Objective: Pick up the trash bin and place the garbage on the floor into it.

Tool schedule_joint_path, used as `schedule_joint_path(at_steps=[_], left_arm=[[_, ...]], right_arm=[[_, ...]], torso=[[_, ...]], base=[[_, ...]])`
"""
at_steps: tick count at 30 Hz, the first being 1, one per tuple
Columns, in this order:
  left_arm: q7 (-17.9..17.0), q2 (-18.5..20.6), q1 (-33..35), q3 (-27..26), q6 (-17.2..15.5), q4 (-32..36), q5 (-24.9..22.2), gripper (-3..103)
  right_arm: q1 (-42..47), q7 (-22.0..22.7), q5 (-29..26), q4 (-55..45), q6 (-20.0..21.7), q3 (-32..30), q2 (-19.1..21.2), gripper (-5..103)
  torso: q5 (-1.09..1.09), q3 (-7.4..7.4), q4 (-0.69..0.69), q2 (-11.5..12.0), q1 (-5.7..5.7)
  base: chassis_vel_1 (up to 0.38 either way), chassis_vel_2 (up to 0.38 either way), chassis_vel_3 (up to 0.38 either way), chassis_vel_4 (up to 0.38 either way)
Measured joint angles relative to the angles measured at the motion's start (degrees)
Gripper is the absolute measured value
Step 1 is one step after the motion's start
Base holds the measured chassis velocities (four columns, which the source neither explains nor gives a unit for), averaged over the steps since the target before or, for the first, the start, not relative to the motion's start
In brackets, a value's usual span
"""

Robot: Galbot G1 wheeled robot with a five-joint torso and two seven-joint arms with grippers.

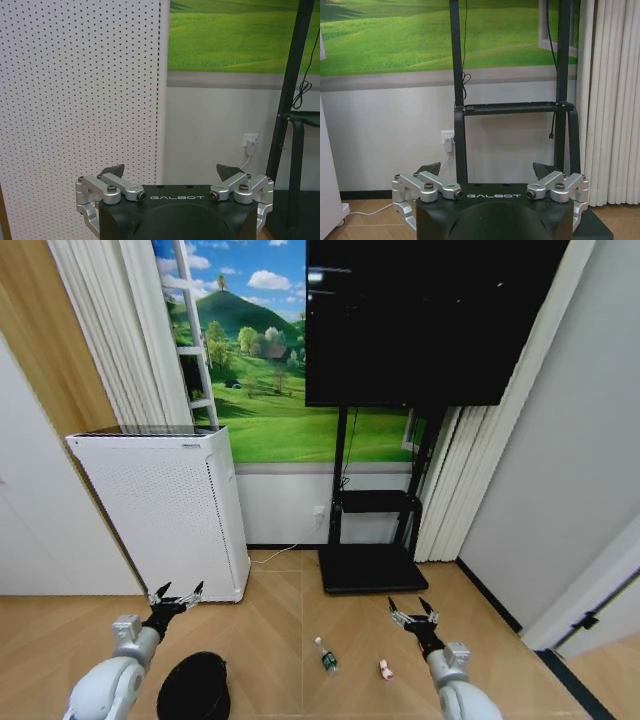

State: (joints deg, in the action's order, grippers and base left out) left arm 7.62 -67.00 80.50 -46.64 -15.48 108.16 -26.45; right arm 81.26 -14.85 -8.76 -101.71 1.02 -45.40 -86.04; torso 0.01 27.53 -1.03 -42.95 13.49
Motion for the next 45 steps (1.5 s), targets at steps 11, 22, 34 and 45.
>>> schedule_joint_path(at_steps=[11, 22, 34, 45], left_arm=[[0.2, -0.4, 0.2, 0.1, 0.2, -0.3, 0.1, 100], [0.6, -0.9, 0.4, 0.0, 0.6, -0.6, 0.0, 100], [1.4, -1.3, 0.6, -0.3, 1.6, -1.7, 0.6, 100], [2.2, -1.6, -0.9, -0.3, 5.9, -4.2, 5.6, 100]], right_arm=[[0.2, 0.0, 0.0, 0.3, -0.5, -0.2, -0.3, 100], [0.5, -0.2, -0.1, 1.0, -1.2, -0.3, -0.5, 100], [0.4, -0.8, 0.0, 2.6, -2.3, 0.0, -1.2, 100], [-2.1, 0.1, 0.4, 10.9, -19.9, 1.1, -4.5, 100]], torso=[[-0.01, -1.72, 0.00, 2.9, -1.25], [-0.01, -3.27, 0.00, 5.5, -2.31], [-0.01, -5.10, 0.00, 8.7, -3.58], [-0.01, -6.78, 0.00, 11.5, -4.73]], base=[[0.000, 0.000, 0.000, 0.000], [0.000, 0.000, 0.000, 0.000], [0.000, 0.000, 0.000, 0.000], [0.000, 0.000, 0.000, 0.000]])
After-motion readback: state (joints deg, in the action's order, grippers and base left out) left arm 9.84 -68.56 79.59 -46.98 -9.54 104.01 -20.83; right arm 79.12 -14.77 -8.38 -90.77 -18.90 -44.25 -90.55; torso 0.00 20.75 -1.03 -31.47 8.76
